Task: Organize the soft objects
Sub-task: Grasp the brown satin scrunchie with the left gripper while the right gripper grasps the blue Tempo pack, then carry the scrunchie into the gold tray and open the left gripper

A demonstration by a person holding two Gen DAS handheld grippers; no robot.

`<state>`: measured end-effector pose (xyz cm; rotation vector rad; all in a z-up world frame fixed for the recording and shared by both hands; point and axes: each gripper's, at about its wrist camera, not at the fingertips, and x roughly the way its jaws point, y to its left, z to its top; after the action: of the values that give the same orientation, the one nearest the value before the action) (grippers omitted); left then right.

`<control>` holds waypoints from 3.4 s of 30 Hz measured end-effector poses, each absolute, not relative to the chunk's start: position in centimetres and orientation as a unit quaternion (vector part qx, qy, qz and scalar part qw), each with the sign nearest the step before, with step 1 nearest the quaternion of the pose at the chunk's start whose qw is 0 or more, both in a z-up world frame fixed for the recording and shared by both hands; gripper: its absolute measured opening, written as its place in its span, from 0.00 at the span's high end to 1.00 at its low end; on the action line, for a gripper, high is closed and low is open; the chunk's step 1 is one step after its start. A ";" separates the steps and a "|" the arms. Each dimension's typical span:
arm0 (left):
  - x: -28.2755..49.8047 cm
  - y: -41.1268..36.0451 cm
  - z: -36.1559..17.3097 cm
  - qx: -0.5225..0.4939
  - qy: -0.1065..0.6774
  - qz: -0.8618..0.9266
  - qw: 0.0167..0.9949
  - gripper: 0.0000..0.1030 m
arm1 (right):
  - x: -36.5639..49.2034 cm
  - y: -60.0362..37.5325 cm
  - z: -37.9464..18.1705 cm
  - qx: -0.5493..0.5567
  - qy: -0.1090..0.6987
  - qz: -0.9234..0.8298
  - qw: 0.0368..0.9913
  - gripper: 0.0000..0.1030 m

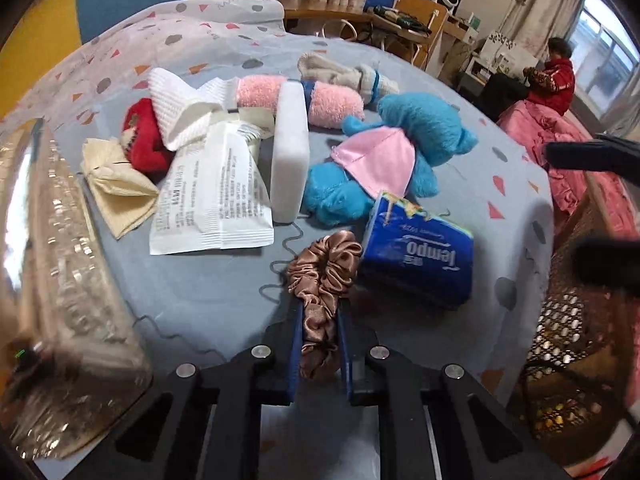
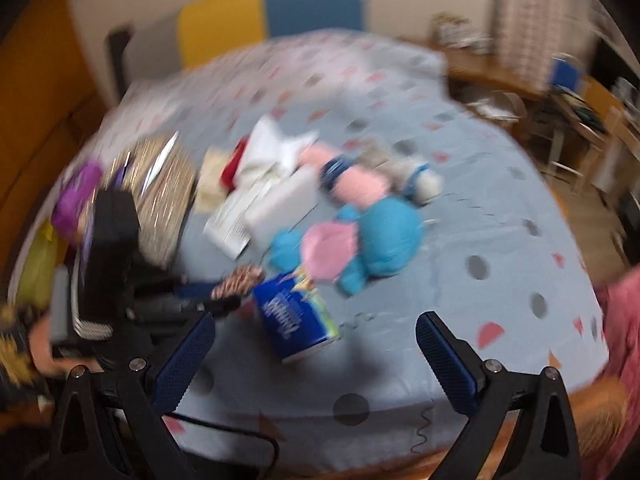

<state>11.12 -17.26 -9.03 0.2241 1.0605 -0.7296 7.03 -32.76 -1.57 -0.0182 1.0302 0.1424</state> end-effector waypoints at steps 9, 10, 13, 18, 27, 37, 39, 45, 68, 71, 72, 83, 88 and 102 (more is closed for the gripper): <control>11.6 -15.4 -3.0 0.068 0.458 -0.326 0.824 0.85 | 12.2 -29.1 -7.4 -0.117 0.624 0.119 0.763 0.17; 12.1 -15.2 -2.2 0.062 0.456 -0.321 0.828 0.85 | 12.6 -28.9 -7.8 -0.124 0.634 0.117 0.754 0.22; 13.6 -14.2 -0.4 0.048 0.446 -0.305 0.840 0.85 | 13.6 -28.3 -9.2 -0.150 0.655 0.096 0.734 0.39; 16.7 -9.7 3.0 -0.005 0.425 -0.239 0.873 0.85 | 13.4 -27.7 -9.8 -0.164 0.660 0.089 0.728 0.46; 17.7 2.8 8.7 -0.088 0.355 -0.134 0.921 0.85 | 14.0 -26.4 -11.1 -0.177 0.669 0.086 0.717 0.46; 13.4 16.0 2.4 -0.144 0.384 -0.010 0.912 0.85 | 14.3 -25.2 -11.3 -0.170 0.661 0.076 0.727 0.48; 12.6 17.7 0.0 -0.157 0.404 0.009 0.901 0.84 | 13.8 -25.4 -10.8 -0.171 0.660 0.070 0.728 0.48; 12.1 19.1 -5.4 -0.176 0.449 0.030 0.875 0.80 | 13.5 -24.0 -11.0 -0.169 0.663 0.049 0.728 0.48; 4.9 18.1 -4.2 -0.154 0.416 0.045 0.895 0.26 | 10.8 -19.2 -11.0 -0.128 0.641 0.051 0.755 0.49; 3.9 17.8 -3.8 -0.145 0.410 0.041 0.900 0.25 | 10.2 -18.6 -9.6 -0.101 0.623 0.058 0.773 0.49; 3.7 17.6 -3.7 -0.141 0.409 0.040 0.901 0.25 | 10.2 -18.6 -9.4 -0.093 0.618 0.058 0.778 0.49; 1.8 16.5 -2.1 -0.110 0.393 0.043 0.912 0.21 | 12.9 -16.5 -2.8 -0.047 0.536 0.044 0.841 0.49; 1.2 16.3 -1.9 -0.100 0.392 0.045 0.913 0.21 | 15.6 -14.8 1.2 -0.051 0.488 0.056 0.870 0.49; 0.7 17.2 -2.3 -0.110 0.401 0.055 0.908 0.19 | 15.3 2.2 7.3 -0.105 0.388 0.255 0.880 0.49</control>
<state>0.71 17.19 -2.34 -0.2268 0.8282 0.1130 15.33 2.24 7.26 -0.2181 0.8079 0.5319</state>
